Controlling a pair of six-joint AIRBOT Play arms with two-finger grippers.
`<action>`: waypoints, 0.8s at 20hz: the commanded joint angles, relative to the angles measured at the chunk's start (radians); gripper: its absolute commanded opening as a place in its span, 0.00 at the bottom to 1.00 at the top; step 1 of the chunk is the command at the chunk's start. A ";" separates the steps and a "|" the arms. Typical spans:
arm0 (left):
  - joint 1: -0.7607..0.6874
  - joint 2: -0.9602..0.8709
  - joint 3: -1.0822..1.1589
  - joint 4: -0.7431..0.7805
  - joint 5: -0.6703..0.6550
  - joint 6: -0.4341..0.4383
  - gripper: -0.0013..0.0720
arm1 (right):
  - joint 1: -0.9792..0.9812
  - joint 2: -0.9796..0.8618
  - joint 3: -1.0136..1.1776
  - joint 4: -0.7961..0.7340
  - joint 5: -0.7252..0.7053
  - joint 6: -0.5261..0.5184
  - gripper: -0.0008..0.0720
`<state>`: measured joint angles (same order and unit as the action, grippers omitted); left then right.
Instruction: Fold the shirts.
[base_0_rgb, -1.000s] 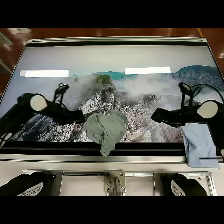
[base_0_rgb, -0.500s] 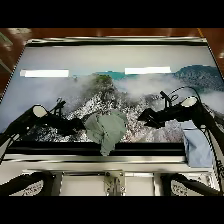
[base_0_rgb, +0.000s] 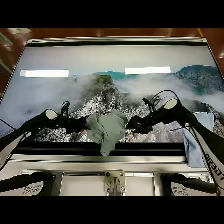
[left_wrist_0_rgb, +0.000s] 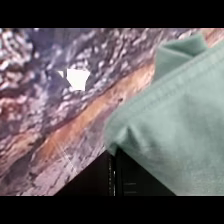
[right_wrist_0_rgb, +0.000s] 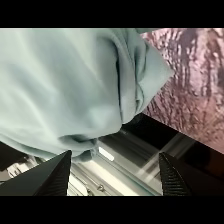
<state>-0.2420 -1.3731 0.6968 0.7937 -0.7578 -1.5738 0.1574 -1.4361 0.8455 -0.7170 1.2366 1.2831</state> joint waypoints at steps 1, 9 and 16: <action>-0.003 -0.010 0.017 -0.013 0.017 0.042 0.07 | 0.087 -0.055 0.000 0.030 -0.046 0.002 0.93; -0.003 0.053 0.127 0.065 -0.045 0.100 0.06 | 0.172 -0.055 0.004 0.077 -0.225 0.031 0.10; -0.003 0.364 0.515 0.307 -0.156 0.096 0.06 | 0.033 0.270 0.164 0.045 -0.210 -0.122 0.10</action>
<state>-0.2459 -1.1301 1.0519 1.0134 -0.8780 -1.4796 0.2424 -1.3010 0.9318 -0.6674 1.0264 1.2079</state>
